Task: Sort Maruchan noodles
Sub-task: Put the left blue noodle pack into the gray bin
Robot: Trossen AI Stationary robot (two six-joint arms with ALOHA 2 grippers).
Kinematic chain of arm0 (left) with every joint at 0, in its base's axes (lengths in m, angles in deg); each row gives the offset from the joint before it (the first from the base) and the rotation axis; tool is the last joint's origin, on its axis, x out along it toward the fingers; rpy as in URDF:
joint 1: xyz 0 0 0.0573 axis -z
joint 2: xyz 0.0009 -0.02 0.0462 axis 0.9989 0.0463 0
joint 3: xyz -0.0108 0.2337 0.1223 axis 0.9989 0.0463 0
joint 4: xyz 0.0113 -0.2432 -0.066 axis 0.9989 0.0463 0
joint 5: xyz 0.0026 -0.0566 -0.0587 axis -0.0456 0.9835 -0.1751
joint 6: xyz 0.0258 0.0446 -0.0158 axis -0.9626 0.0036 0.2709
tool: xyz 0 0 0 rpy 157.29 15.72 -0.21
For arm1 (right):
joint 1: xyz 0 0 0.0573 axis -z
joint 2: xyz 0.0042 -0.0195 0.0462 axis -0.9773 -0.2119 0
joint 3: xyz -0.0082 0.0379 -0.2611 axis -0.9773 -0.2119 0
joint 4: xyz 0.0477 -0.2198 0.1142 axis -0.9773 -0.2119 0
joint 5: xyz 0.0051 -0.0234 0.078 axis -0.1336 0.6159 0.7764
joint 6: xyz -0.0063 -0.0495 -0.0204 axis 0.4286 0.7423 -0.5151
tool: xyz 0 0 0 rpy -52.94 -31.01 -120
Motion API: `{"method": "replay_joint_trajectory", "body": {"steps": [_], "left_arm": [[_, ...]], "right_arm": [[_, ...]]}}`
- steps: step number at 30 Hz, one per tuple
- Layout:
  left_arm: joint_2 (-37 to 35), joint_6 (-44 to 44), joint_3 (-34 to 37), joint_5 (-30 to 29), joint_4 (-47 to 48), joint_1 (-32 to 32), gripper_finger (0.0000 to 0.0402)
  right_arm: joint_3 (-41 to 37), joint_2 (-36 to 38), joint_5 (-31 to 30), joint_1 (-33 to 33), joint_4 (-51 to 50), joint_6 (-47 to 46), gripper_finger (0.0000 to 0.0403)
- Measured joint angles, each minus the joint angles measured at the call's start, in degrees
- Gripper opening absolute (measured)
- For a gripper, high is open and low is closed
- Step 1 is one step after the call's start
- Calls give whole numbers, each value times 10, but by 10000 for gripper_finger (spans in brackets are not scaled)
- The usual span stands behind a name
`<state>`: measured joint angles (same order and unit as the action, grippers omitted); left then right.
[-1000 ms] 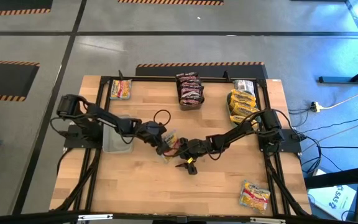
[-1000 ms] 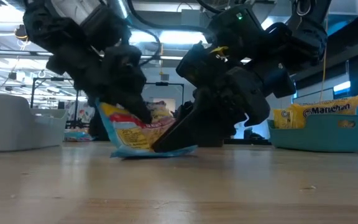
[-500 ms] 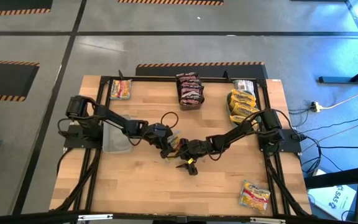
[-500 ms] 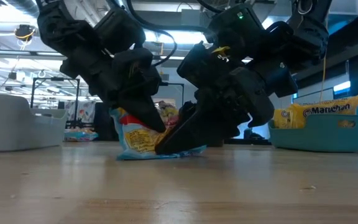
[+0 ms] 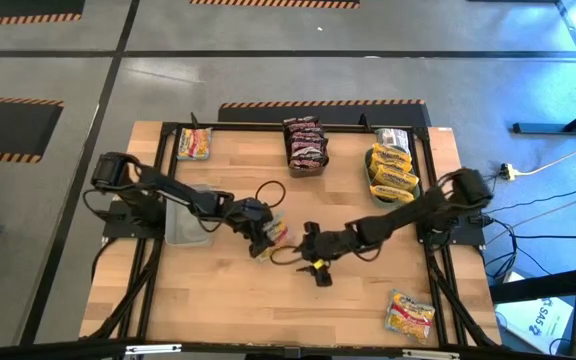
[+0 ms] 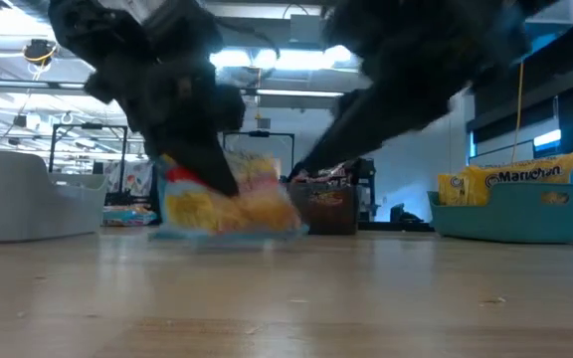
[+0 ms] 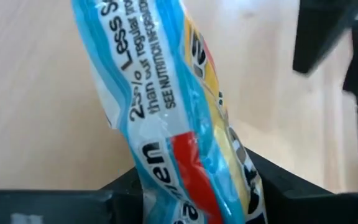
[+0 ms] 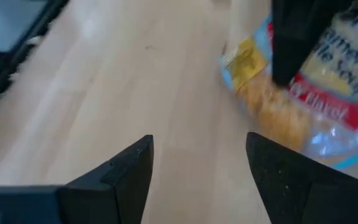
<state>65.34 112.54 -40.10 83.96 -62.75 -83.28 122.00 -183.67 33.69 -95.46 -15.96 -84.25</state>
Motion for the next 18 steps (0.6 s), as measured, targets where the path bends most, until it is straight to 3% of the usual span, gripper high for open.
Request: {"method": "replay_joint_trajectory", "body": {"steps": [5,10,13,18], "left_arm": [[-67,-48,0,-4,45,18,145],[-140,-75,-4,-35,118,40,143],[-182,-99,-28,-98,225,51,142],[-232,-101,-114,-166,467,58,142]], "right_arm": [[-8,21,-44,-48,-61,-28,243],[-43,-4,-85,-92,12,-41,243],[-59,-16,-112,-98,72,-38,243],[-66,-25,-114,-86,86,-37,243]]}}
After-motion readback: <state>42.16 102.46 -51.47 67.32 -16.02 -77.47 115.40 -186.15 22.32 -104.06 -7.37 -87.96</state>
